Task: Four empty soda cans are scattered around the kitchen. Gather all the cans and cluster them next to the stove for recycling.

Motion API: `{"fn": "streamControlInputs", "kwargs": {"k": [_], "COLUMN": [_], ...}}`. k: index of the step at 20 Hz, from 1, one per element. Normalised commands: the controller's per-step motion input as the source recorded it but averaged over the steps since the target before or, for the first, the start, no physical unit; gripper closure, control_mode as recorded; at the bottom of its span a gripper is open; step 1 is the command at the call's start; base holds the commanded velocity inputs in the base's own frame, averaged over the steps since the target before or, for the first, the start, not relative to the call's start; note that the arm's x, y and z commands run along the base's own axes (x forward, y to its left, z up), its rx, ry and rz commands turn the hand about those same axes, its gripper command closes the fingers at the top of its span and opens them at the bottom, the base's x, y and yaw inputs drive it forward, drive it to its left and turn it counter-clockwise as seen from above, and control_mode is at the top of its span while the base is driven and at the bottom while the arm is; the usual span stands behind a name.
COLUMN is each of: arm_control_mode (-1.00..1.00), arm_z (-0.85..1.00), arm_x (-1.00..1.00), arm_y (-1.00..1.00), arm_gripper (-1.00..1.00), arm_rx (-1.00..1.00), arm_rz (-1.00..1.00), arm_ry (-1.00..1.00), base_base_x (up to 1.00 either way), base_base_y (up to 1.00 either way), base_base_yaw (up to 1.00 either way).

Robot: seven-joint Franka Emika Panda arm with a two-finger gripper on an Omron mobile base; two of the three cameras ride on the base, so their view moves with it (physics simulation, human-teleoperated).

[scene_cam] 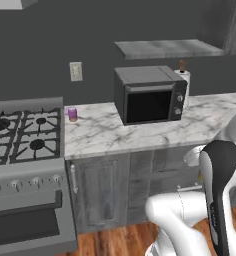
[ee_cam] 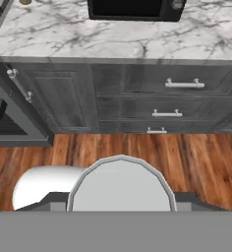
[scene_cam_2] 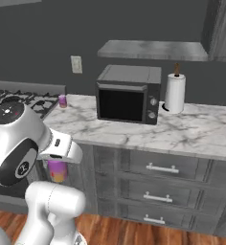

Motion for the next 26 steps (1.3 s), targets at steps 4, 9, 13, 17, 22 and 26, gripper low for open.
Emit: {"fn": "streamControlInputs", "kwargs": {"k": [4,9,13,17,22,26], "arm_control_mode": [1.00,1.00,1.00,1.00,-1.00,-1.00], "arm_z": [0.00,0.00,0.00,0.00,0.00,0.00], "arm_x": [0.00,0.00,0.00,0.00,0.76,1.00], "arm_y": [0.00,0.00,0.00,0.00,0.00,0.00], "arm_gripper": [1.00,1.00,1.00,1.00,1.00,1.00], "arm_rx": [0.00,0.00,0.00,0.00,0.00,0.00], "arm_rz": [0.00,0.00,0.00,0.00,-0.01,-0.01], "arm_ry": [0.00,0.00,0.00,0.00,0.01,0.03], "base_base_x": [0.61,0.72,0.54,0.35,0.13,0.00], "base_base_y": [1.00,1.00,0.67,0.11,0.00,0.00], "base_base_yaw": [0.00,0.00,0.00,0.00,0.00,0.00]}}
